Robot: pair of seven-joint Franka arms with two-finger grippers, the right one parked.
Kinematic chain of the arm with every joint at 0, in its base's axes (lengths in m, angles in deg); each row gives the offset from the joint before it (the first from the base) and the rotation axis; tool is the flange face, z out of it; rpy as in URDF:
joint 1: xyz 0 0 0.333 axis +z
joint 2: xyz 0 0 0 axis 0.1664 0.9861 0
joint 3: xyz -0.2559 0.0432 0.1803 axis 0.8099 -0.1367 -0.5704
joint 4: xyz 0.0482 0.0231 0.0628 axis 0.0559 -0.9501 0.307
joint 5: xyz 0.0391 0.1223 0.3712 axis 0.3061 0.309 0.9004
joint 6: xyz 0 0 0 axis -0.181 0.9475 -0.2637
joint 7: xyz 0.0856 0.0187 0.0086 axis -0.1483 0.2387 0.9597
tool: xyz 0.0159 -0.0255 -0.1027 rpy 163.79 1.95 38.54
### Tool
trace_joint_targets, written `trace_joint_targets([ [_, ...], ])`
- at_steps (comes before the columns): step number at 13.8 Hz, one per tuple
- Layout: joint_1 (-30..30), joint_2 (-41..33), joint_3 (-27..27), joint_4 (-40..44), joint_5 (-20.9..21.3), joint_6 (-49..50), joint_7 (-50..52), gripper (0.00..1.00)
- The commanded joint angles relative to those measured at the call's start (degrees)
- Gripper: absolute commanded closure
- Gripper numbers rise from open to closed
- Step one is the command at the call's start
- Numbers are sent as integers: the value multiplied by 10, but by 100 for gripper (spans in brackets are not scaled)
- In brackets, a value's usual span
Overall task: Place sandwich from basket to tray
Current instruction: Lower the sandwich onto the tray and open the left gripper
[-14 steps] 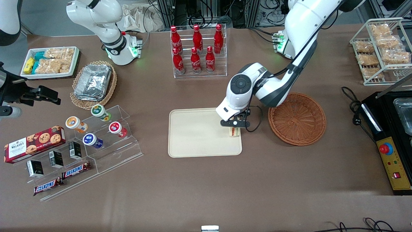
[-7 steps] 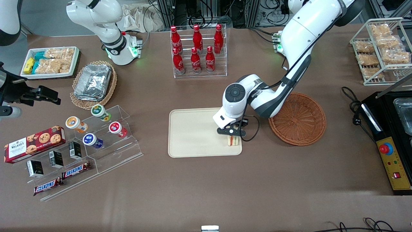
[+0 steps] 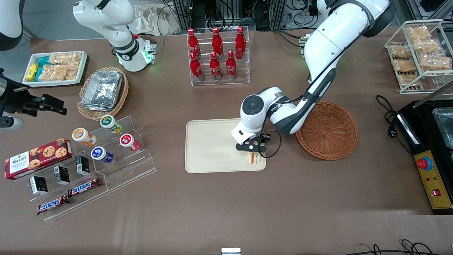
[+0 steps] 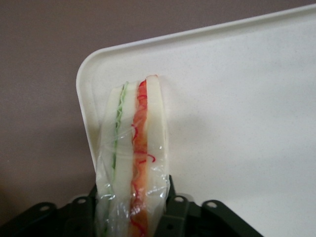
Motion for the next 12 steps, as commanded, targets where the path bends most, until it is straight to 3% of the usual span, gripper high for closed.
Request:
trace_joint_targets([
  [1,-7,-7,1,21,9,9,29,0],
  [4,0,-65,3,25,3,67,56,0],
  [7,38,-169,1,26,-110,101,51,0],
  [12,130,-281,-1,30,-199,205,41,0],
])
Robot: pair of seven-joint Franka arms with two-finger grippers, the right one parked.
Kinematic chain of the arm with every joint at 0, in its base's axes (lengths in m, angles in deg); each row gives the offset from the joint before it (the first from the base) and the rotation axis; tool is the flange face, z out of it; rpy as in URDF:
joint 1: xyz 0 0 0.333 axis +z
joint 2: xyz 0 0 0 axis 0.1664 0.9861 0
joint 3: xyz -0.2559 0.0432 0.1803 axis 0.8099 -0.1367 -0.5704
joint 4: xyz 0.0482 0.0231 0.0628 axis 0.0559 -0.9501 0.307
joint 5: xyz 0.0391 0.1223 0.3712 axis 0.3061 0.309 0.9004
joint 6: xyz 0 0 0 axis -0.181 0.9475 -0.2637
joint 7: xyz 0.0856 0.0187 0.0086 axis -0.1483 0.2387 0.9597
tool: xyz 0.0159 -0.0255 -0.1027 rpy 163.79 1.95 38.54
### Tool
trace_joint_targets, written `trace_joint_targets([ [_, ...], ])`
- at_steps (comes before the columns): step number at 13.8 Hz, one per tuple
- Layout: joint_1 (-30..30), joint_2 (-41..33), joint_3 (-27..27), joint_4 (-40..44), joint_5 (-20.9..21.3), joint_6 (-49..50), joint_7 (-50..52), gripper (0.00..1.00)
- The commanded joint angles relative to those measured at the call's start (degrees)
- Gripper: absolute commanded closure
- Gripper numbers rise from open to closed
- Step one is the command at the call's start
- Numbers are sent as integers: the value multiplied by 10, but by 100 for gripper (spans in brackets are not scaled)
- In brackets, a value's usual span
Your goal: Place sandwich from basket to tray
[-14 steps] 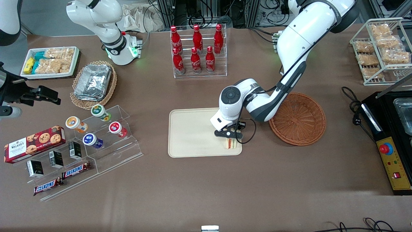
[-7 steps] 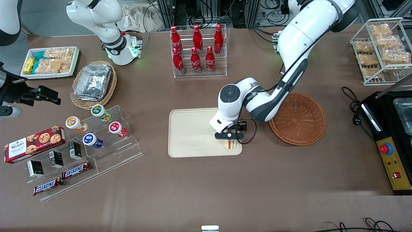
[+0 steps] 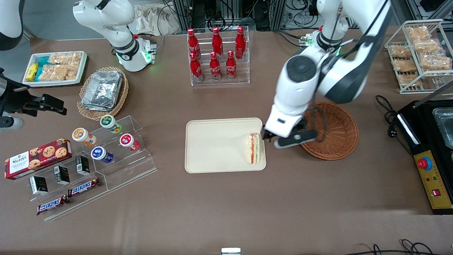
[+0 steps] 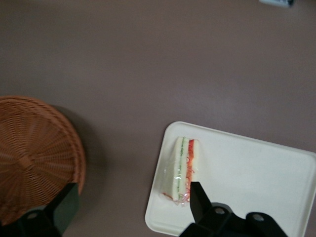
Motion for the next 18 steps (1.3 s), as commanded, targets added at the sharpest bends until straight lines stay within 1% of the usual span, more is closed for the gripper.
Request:
trace_joint_targets([
  [1,49,-50,3,-19,-47,33,-4,0],
  [3,78,-70,1,-23,-61,62,-63,0],
  [4,86,-85,-7,-23,-76,86,-104,0],
  [5,79,-99,-51,-23,-100,104,-153,0],
  [6,46,-116,-106,-26,-114,116,-201,0],
  [7,23,-131,-160,-27,-118,132,-247,0],
  [8,16,-147,-196,-25,-127,154,-295,0],
  [9,13,-165,-218,-24,-138,178,-344,0],
  [12,-16,-185,-304,-23,-137,213,-490,0],
  [13,-18,-184,-319,-20,-136,215,-522,0],
  [14,-18,-180,-320,-4,-131,217,-526,0],
  [16,-19,-159,-318,28,-127,231,-524,0],
  [18,-19,-148,-316,40,-128,231,-513,0],
])
